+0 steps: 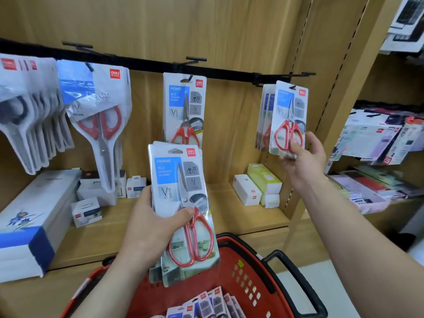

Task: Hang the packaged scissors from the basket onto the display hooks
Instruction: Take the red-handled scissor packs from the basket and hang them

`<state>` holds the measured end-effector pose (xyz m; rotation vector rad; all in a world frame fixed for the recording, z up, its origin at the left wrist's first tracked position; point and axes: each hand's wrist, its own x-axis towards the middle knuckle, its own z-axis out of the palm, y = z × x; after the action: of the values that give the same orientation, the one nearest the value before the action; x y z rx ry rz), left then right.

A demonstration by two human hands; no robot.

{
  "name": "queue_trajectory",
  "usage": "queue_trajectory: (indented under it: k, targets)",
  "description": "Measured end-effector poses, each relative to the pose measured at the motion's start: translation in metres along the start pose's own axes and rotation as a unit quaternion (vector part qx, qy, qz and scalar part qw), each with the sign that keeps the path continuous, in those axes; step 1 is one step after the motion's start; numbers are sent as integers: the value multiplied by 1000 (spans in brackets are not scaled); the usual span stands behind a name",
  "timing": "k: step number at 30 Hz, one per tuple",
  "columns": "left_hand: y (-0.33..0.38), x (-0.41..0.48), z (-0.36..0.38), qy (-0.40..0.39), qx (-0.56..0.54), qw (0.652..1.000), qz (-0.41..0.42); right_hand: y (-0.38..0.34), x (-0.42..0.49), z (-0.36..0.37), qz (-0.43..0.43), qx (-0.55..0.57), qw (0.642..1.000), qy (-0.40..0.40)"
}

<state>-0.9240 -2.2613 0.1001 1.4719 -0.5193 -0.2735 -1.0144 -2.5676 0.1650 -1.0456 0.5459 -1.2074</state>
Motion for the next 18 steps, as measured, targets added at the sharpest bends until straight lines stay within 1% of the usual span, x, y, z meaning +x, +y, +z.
queue_trajectory:
  k: [4, 6, 9, 10, 12, 13, 14, 15, 16, 17, 18]
  targets:
    - [-2, 1, -4, -2, -7, 1000, 4, 0, 3, 3, -14, -28, 1000, 1]
    - [-2, 1, -5, -2, -8, 1000, 6, 1, 9, 10, -20, -65, 998, -2]
    - [-2, 1, -7, 2, -12, 1000, 6, 3, 20, 23, -16, -151, 988, -3]
    - [-2, 1, -7, 3, -15, 1000, 5, 5, 21, 26, -18, -197, 980, 1]
    - [-3, 2, -7, 4, -20, 1000, 3, 10, 10, 28, -34, -334, 942, 18]
    - [-3, 2, -6, 4, -23, 1000, 4, 16, -2, 28, -42, -372, 927, 10]
    - [-3, 2, -6, 3, -26, 1000, 8, 22, -19, 29, -39, -380, 924, -25]
    - [-3, 3, -6, 3, -29, 1000, 11, 28, -43, 30, -19, -358, 930, -84]
    - [-4, 4, -7, 7, -33, 999, 12, 34, -71, 31, 22, -331, 930, -161]
    - [-5, 5, -8, 14, -39, 999, 11, 42, -100, 32, 70, -306, 917, -244]
    - [-6, 6, -9, 21, -45, 999, 7, 49, -126, 33, 101, -292, 897, -317]
